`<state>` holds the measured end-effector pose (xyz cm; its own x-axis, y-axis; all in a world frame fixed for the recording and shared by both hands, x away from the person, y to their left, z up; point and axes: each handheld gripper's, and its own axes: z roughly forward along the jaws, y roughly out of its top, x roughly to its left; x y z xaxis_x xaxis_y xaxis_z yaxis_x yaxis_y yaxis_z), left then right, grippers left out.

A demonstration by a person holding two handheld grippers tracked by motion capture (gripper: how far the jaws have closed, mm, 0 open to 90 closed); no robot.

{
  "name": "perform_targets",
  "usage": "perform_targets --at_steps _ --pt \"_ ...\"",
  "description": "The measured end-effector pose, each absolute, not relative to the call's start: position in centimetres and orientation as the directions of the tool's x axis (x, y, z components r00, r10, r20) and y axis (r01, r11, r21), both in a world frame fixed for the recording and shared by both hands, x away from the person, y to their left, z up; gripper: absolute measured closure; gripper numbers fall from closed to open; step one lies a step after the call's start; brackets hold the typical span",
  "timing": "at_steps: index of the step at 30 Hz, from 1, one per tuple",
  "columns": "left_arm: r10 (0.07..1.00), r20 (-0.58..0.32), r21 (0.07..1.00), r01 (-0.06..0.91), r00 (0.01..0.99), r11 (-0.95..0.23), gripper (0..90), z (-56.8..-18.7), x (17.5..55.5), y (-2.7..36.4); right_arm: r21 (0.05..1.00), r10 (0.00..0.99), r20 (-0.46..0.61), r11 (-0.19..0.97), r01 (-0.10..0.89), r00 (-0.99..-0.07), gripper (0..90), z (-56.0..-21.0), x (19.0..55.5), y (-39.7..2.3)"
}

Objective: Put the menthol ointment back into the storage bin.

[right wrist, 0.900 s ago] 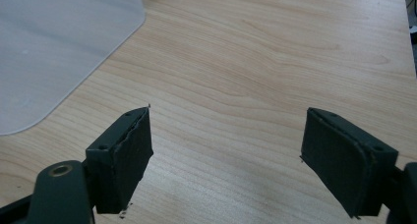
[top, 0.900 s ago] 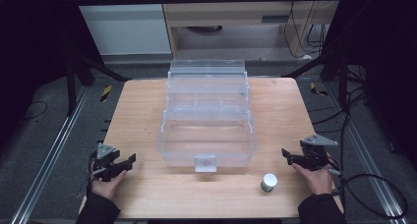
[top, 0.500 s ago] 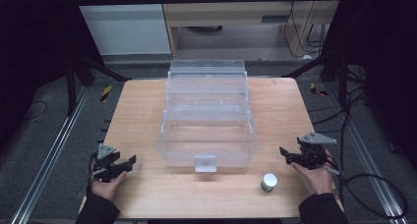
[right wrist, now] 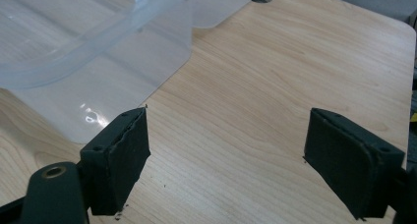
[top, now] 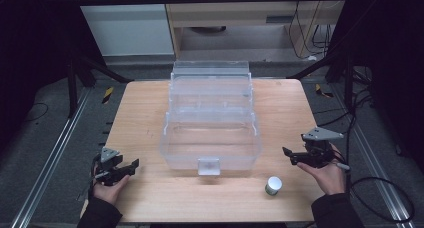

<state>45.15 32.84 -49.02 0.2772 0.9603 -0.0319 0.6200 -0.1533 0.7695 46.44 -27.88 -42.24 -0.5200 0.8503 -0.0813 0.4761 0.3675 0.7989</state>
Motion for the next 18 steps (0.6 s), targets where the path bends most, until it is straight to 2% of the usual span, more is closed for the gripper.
perform_targets --at_steps 5,18 --pt "0.96 -0.032 0.768 0.622 0.278 -0.155 30.9 -49.0 45.2 32.9 0.786 0.83 -0.089 0.398 0.473 -0.551 15.5 -41.4 46.5 -27.5" --pt "0.959 -0.03 0.767 0.622 0.283 -0.159 31.0 -49.1 45.2 32.8 0.694 0.726 -0.153 0.562 0.451 -0.67 13.6 -38.8 46.6 -25.3"
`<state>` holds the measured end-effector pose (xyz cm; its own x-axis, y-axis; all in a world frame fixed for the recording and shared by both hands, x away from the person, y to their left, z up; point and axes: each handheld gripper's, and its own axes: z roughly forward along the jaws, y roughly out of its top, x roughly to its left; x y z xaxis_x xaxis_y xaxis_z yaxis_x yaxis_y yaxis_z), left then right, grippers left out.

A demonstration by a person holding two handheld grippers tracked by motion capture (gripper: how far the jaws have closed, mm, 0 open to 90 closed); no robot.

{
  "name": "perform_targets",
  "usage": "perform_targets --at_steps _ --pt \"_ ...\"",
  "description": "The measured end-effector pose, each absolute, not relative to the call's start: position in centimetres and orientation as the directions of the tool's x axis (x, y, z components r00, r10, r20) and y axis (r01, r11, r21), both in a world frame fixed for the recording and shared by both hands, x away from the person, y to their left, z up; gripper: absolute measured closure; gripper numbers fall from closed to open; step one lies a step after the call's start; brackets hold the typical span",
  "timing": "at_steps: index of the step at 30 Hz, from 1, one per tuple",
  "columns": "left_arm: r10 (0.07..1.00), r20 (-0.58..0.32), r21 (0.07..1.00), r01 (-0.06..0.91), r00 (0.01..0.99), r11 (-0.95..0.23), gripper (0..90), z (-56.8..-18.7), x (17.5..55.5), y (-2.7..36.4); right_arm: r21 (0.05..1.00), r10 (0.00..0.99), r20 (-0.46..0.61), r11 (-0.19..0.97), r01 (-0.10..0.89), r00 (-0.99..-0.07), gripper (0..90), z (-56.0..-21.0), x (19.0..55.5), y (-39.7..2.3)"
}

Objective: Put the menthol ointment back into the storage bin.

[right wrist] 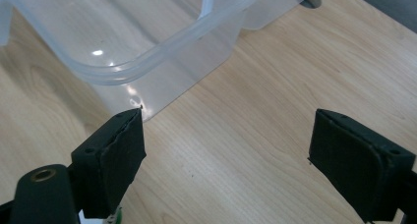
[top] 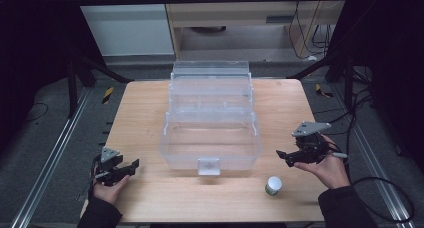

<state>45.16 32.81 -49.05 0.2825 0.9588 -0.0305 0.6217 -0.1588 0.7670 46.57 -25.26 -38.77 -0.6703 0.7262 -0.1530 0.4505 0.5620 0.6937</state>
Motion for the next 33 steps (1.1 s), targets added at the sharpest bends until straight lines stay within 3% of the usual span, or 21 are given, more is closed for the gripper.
perform_targets --at_steps 14,33 --pt "0.958 -0.033 0.765 0.624 0.283 -0.158 31.0 -49.1 45.2 32.8 0.613 0.635 -0.171 0.667 0.423 -0.753 12.6 -36.9 46.6 -24.0" --pt "0.957 -0.039 0.763 0.627 0.286 -0.157 30.9 -49.2 45.2 32.8 0.419 0.444 -0.17 0.841 0.344 -0.879 10.2 -35.8 46.5 -22.3"
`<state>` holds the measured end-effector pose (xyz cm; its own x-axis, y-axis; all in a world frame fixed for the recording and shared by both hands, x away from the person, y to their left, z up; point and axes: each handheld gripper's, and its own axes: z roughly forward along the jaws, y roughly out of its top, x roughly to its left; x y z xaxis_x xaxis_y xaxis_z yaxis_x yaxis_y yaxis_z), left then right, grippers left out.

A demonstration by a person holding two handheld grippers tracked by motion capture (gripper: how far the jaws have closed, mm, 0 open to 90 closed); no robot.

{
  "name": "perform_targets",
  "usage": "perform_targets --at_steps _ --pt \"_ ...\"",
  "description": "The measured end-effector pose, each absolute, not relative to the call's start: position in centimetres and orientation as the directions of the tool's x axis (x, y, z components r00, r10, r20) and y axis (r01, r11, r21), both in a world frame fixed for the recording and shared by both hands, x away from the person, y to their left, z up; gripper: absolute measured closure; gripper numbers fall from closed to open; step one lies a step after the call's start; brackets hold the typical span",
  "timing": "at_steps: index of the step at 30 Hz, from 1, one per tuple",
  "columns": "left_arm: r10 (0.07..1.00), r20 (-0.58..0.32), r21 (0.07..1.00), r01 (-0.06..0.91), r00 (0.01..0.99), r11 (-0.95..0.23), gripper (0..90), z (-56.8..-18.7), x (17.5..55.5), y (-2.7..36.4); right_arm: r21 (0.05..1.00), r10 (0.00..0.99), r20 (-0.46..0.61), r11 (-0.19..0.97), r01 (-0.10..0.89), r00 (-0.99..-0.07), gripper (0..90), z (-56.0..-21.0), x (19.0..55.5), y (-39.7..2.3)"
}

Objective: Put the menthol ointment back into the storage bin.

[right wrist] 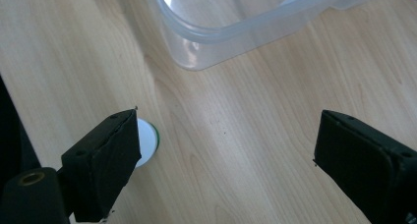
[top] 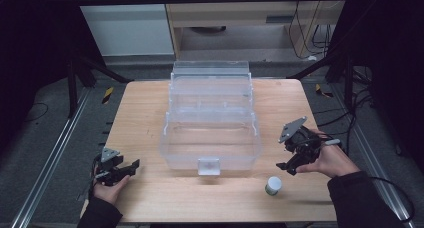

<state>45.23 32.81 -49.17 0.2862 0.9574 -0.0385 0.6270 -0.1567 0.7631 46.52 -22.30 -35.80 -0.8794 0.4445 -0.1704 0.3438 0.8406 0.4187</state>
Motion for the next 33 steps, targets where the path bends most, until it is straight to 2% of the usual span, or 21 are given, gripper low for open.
perform_targets --at_steps 2,10,20,25,33 --pt "0.957 -0.038 0.763 0.627 0.287 -0.157 30.9 -49.2 45.2 32.8 0.384 0.402 -0.167 0.867 0.316 -0.9 10.3 -35.8 46.4 -21.9" --pt "0.957 -0.037 0.762 0.628 0.287 -0.158 30.9 -49.2 45.2 32.8 0.342 0.35 -0.145 0.895 0.285 -0.926 12.2 -36.3 46.1 -21.1" --pt "0.957 -0.038 0.762 0.628 0.286 -0.157 30.9 -49.2 45.2 32.8 0.26 0.253 -0.105 0.941 0.219 -0.962 19.6 -37.6 45.2 -20.2" --pt "0.957 -0.035 0.759 0.63 0.289 -0.163 30.9 -49.2 45.2 32.8 0.237 0.225 -0.094 0.951 0.198 -0.97 23.8 -38.1 44.9 -19.9" --pt "0.957 -0.036 0.762 0.628 0.288 -0.16 30.8 -49.2 45.2 32.8 0.189 0.186 -0.083 0.968 0.168 -0.979 25.7 -39.4 44.6 -19.4"
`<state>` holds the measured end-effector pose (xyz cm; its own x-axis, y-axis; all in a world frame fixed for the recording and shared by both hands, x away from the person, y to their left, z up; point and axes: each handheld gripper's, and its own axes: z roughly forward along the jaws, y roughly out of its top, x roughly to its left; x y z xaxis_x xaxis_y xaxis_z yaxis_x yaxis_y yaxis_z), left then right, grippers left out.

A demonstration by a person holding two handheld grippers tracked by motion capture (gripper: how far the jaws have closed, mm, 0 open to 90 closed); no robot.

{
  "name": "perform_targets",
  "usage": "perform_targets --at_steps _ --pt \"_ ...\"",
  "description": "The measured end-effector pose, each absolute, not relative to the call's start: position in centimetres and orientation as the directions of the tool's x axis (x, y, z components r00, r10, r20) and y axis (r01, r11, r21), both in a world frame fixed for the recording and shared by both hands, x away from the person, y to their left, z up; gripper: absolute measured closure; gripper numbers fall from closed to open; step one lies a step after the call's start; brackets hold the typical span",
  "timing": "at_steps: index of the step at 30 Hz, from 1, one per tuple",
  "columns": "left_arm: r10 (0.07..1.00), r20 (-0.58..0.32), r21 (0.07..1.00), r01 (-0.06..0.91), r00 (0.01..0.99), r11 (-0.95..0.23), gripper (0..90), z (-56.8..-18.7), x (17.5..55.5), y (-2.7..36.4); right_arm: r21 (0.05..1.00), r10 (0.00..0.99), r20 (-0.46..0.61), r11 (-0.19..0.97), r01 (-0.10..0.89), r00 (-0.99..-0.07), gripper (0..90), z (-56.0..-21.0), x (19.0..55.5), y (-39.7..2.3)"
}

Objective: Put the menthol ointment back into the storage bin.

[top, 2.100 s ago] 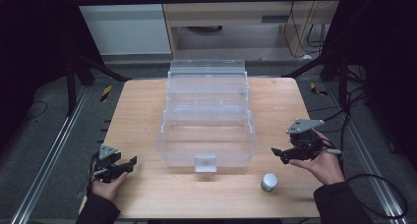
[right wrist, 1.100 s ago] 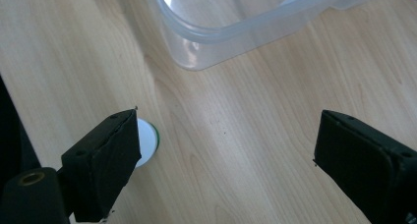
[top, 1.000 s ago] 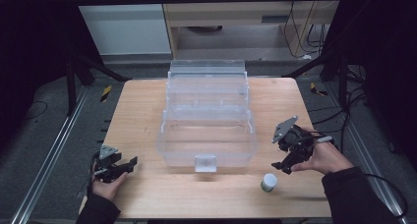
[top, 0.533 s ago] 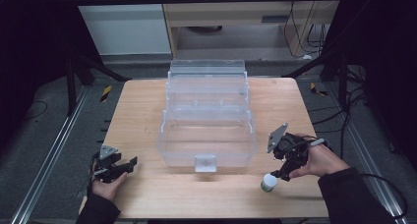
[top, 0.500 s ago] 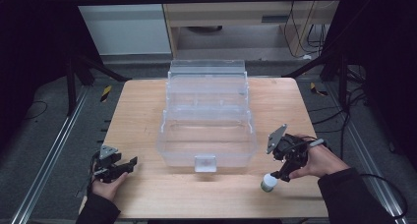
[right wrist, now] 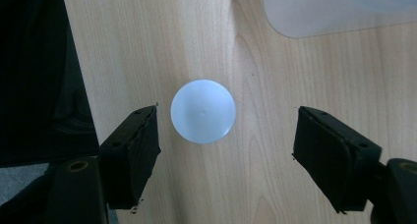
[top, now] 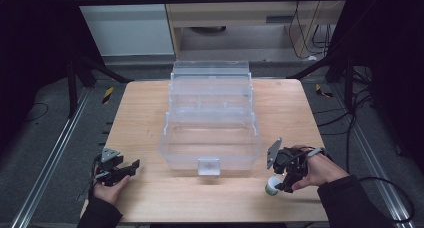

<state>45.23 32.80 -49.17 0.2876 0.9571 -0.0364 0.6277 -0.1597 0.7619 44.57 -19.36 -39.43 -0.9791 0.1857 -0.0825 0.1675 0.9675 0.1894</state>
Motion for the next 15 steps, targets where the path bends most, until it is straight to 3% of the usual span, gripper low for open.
perform_targets --at_steps 15 --pt "0.957 -0.034 0.762 0.628 0.287 -0.161 30.6 -49.1 45.2 32.8 0.153 0.147 -0.072 0.979 0.135 -0.987 30.2 -41.3 44.1 -19.0"
